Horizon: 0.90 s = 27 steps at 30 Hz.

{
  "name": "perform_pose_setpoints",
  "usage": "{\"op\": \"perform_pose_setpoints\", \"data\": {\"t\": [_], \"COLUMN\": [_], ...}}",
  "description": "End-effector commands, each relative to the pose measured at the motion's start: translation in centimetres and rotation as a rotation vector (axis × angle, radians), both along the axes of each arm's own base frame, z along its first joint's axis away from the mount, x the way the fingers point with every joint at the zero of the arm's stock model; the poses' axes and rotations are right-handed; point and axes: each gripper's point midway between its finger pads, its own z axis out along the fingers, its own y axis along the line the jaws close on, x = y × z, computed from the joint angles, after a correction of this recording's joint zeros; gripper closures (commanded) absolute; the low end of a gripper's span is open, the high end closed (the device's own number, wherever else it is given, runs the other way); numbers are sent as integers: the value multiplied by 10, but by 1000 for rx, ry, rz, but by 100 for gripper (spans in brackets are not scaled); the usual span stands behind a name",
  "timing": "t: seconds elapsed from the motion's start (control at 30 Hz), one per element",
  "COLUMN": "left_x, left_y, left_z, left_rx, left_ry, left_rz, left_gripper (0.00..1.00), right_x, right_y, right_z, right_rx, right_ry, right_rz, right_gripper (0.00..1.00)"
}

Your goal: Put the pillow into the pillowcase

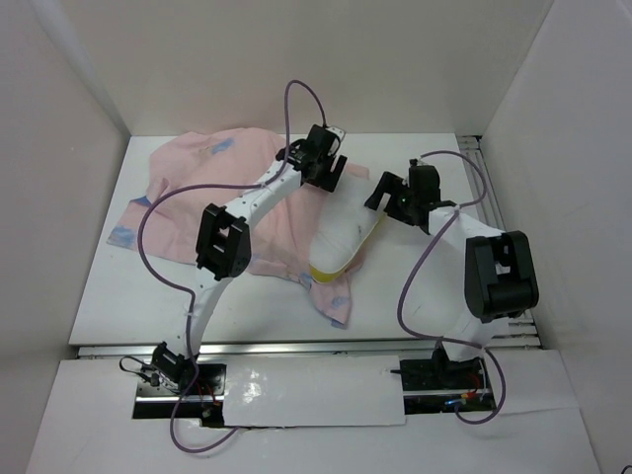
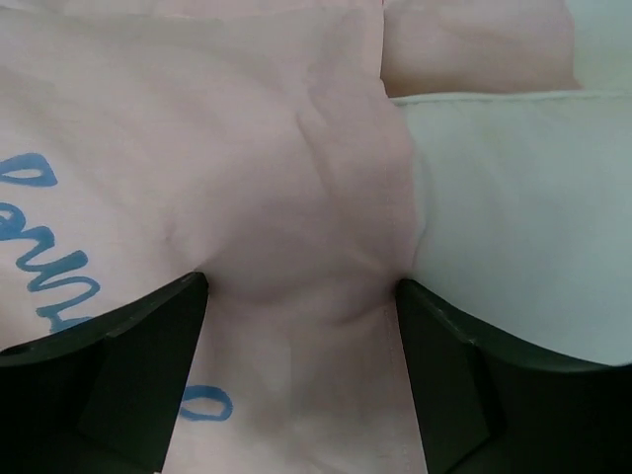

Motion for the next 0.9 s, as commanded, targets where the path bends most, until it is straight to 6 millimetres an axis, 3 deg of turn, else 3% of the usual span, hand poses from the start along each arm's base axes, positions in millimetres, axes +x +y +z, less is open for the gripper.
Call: {"op": "perform_pose_setpoints", "data": {"t": [0.0, 0.03, 0.07, 0.13, 0.17, 0.2, 0.23, 0.3, 0.33, 0.4, 0.43, 0.47, 0.5, 0.53, 0.57, 0.63, 0.7, 0.73, 0.77, 0.8, 0.83, 0.87], "left_x": [10, 13, 14, 19, 20, 22, 23, 21, 20, 18, 17, 16, 16, 11, 9, 2, -8, -10, -13, -21, -27, -31], "left_y": [-8, -6, -4, 4, 7, 6, 4, -6, -6, -12, -10, -9, -10, -12, -11, -15, -15, -13, -11, -6, -8, -5], "left_z": [3, 5, 5, 15, 25, 34, 40, 60, 64, 78, 92, 99, 110, 129, 139, 157, 183, 190, 201, 218, 220, 227], "left_rx": [-15, -17, -15, 1, -12, -35, -53, -115, -121, -141, -148, -155, -176, -203, -211, -227, -243, -244, -254, -268, -271, -281], "left_ry": [-50, -62, -68, -105, -124, -142, -155, -174, -182, -208, -229, -239, -257, -275, -287, -311, -345, -359, -374, -394, -394, -408], "left_rz": [-4, 18, 41, 92, 122, 131, 137, 94, 93, 83, 91, 91, 97, 65, 64, 41, 27, 22, 22, 22, 13, 13], "left_gripper": [12, 22, 51, 76, 94, 100, 100, 100, 100, 100, 100, 100, 100, 100, 100, 100, 100, 100, 100, 100, 100, 100], "right_x": [20, 25, 26, 32, 35, 42, 45, 58, 64, 71, 77, 80, 82, 90, 88, 91, 89, 72, 61, 53, 30, 11], "right_y": [7, 8, 6, 10, 10, 11, 18, 28, 29, 33, 41, 45, 47, 61, 67, 78, 87, 101, 105, 113, 126, 127], "right_z": [22, 24, 24, 25, 25, 31, 22, 28, 15, 7, 10, -5, -10, 5, 1, 13, 58, 62, 103, 127, 124, 162], "right_rx": [18, 19, 13, 10, 10, 12, 10, 22, 19, 22, 24, 20, -15, -14, -41, -130, -204, -200, -218, -244, -287, -311], "right_ry": [-78, -90, -91, -104, -103, -118, -102, -123, -99, -83, -96, -74, -81, -117, -104, -190, -379, -423, -541, -652, -709, -821], "right_rz": [14, 14, 6, 7, 7, 7, 19, 41, 42, 65, 92, 115, 172, 248, 295, 381, 462, 541, 565, 601, 692, 698], "right_gripper": [0, 0, 0, 0, 0, 0, 0, 0, 0, 0, 3, 7, 34, 48, 65, 100, 100, 100, 100, 100, 100, 100]}}
